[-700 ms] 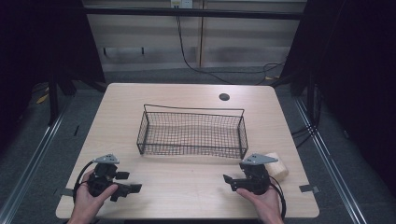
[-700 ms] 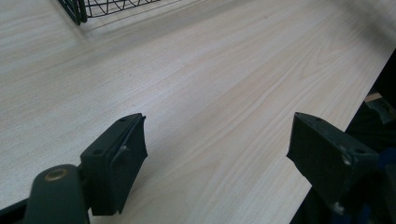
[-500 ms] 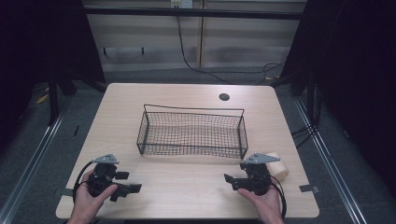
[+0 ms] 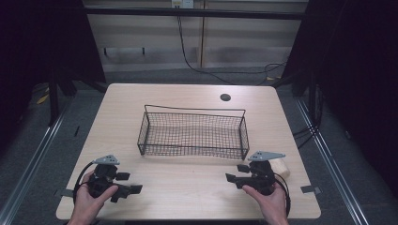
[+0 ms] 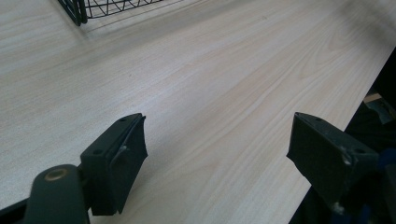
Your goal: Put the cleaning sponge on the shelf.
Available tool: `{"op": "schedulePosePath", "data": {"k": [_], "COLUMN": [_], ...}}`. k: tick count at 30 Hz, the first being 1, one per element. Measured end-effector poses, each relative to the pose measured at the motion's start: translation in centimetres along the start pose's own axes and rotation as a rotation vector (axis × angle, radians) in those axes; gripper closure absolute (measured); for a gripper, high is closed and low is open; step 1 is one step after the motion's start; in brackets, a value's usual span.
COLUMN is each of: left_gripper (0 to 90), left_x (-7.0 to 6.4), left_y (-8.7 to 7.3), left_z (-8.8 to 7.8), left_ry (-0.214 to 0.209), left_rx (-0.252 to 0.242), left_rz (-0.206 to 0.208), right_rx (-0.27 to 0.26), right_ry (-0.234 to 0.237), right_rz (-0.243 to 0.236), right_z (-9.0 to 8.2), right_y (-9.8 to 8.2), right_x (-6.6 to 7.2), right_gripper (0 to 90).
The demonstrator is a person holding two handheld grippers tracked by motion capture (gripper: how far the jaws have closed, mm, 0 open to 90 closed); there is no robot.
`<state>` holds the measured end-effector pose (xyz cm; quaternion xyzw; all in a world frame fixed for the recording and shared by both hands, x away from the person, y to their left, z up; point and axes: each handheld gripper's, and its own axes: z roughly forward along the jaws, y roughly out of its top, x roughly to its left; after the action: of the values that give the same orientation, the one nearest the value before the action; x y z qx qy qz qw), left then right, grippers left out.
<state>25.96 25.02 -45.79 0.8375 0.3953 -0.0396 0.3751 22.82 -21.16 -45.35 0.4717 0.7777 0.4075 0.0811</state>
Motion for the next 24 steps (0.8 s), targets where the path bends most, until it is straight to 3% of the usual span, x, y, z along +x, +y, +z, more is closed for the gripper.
{"op": "schedulePosePath", "data": {"k": [4,8,12,16,18,24], "left_gripper": [18.9,19.0,18.9,18.9,18.9,18.9], "left_x": [0.0,0.0,0.1,0.1,0.1,0.1], "left_y": [0.0,0.0,0.0,0.0,0.0,0.0], "left_z": [0.0,-0.1,-0.1,-0.2,-0.2,-0.2], "left_ry": [0.003,0.007,0.004,0.006,0.006,0.011], "left_rx": [0.002,-0.009,-0.009,-0.011,-0.012,-0.008], "left_rz": [-0.002,-0.003,-0.003,-0.002,-0.005,-0.005], "right_rx": [-0.007,-0.034,-0.031,-0.023,-0.019,0.012], "right_ry": [-0.002,-0.036,-0.031,-0.028,-0.040,0.009], "right_rz": [-0.009,-0.017,0.021,0.047,0.032,0.074], "right_z": [-0.4,-1.0,-1.9,-2.4,-2.4,-2.8], "right_y": [0.4,0.6,1.1,1.5,1.8,2.4], "right_x": [0.0,-0.1,-0.3,-0.6,-0.7,-1.3], "right_gripper": [43.0,46.7,48.4,45.6,45.4,36.7]}}
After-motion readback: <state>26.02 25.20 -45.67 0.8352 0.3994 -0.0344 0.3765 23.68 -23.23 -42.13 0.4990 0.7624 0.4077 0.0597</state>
